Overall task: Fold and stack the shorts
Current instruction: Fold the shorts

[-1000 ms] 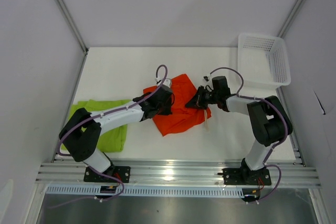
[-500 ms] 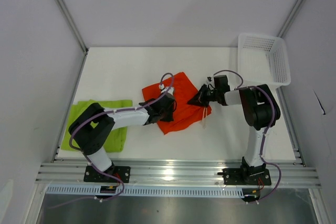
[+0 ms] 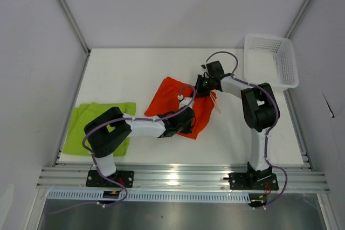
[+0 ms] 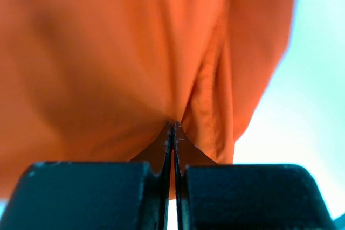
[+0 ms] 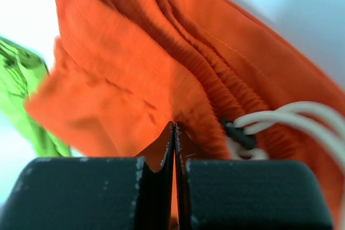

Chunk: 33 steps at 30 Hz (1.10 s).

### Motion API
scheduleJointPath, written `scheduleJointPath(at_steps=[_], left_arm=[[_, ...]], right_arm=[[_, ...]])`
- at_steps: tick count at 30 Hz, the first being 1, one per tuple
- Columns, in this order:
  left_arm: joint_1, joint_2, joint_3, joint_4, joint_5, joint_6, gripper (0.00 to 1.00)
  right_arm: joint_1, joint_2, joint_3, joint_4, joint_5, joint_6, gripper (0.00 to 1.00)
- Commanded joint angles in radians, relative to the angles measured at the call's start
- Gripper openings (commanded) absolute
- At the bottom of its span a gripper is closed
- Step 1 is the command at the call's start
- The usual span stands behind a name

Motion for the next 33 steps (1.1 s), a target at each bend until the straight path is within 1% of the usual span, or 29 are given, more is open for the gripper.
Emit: scheduleJointPath(at_steps=[1,3,5,6,7,8,9,10,11,13,14,15,16,17,18,19,20,22,23,25,27,28,29,31,33], left_arm=[[-0.083,0.079,0.042,-0.035,-0.001,-0.073,0.00],[-0.109,0.090,0.097,-0.037,0.002,-0.081,0.00],[-0.115,0.100,0.130,-0.055,0.016,-0.089,0.00],[-0.117,0.102,0.186,-0.069,0.019,-0.090,0.00],[-0.115,0.093,0.211,-0.127,0.001,-0.089,0.00],[-0.112,0.084,0.243,-0.156,-0.010,-0.084,0.00],[-0.106,0.068,0.269,-0.187,-0.014,-0.080,0.00],[-0.097,0.024,0.279,-0.233,-0.010,-0.071,0.00],[-0.075,-0.010,0.277,-0.242,0.007,-0.064,0.00],[-0.037,-0.080,0.254,-0.268,0.021,-0.046,0.03],[-0.023,-0.155,0.250,-0.308,0.032,-0.038,0.09],[-0.006,-0.191,0.247,-0.334,0.035,-0.031,0.14],[0.029,-0.220,0.241,-0.360,0.041,-0.009,0.19],[0.052,-0.272,0.239,-0.417,0.065,0.001,0.38],[0.080,-0.292,0.239,-0.446,0.081,0.008,0.46],[0.139,-0.311,0.230,-0.471,0.099,0.024,0.52],[0.167,-0.327,0.219,-0.486,0.117,0.037,0.62],[0.247,-0.372,0.187,-0.511,0.131,0.074,0.71],[0.271,-0.383,0.155,-0.512,0.136,0.089,0.78],[0.343,-0.389,0.135,-0.511,0.182,0.132,0.83],[0.374,-0.371,0.107,-0.497,0.197,0.172,0.91],[0.400,-0.361,0.099,-0.488,0.208,0.182,0.94],[0.413,-0.352,0.067,-0.471,0.220,0.186,0.99],[0.454,-0.328,0.024,-0.390,0.323,0.180,0.99],[0.469,-0.318,-0.012,-0.345,0.328,0.172,0.99]], right_arm=[[0.073,0.009,0.102,-0.127,0.098,-0.128,0.00],[0.081,-0.004,0.101,-0.110,0.045,-0.129,0.00],[0.083,-0.018,0.101,-0.104,0.031,-0.141,0.00],[0.079,-0.030,0.101,-0.110,0.073,-0.142,0.01],[0.069,-0.072,0.084,-0.107,0.091,-0.134,0.04],[0.058,-0.098,0.071,-0.095,0.095,-0.128,0.10],[0.047,-0.127,0.055,-0.083,0.097,-0.116,0.29],[0.034,-0.185,0.037,-0.060,0.092,-0.096,0.36],[0.015,-0.214,0.011,-0.055,0.088,-0.093,0.47],[0.003,-0.291,-0.005,-0.082,0.117,-0.089,0.57],[-0.005,-0.314,-0.018,-0.098,0.124,-0.091,0.61],[-0.005,-0.337,-0.026,-0.111,0.131,-0.094,0.75],[-0.006,-0.360,-0.034,-0.149,0.167,-0.096,0.80],[-0.003,-0.395,-0.041,-0.170,0.177,-0.103,0.85],[-0.002,-0.414,-0.072,-0.180,0.180,-0.112,0.96],[0.000,-0.431,-0.095,-0.200,0.190,-0.111,0.99],[-0.002,-0.446,-0.121,-0.207,0.216,-0.106,0.99],[-0.003,-0.482,-0.193,-0.225,0.236,-0.099,0.99],[-0.003,-0.488,-0.218,-0.230,0.258,-0.094,0.99],[-0.003,-0.508,-0.299,-0.205,0.258,-0.092,0.99],[-0.006,-0.520,-0.348,-0.175,0.270,-0.092,1.00],[-0.009,-0.521,-0.391,-0.159,0.260,-0.092,1.00],[-0.016,-0.523,-0.413,-0.142,0.220,-0.091,1.00],[-0.048,-0.529,-0.480,-0.066,0.145,-0.083,0.99],[-0.071,-0.538,-0.521,0.008,0.071,-0.073,1.00]])
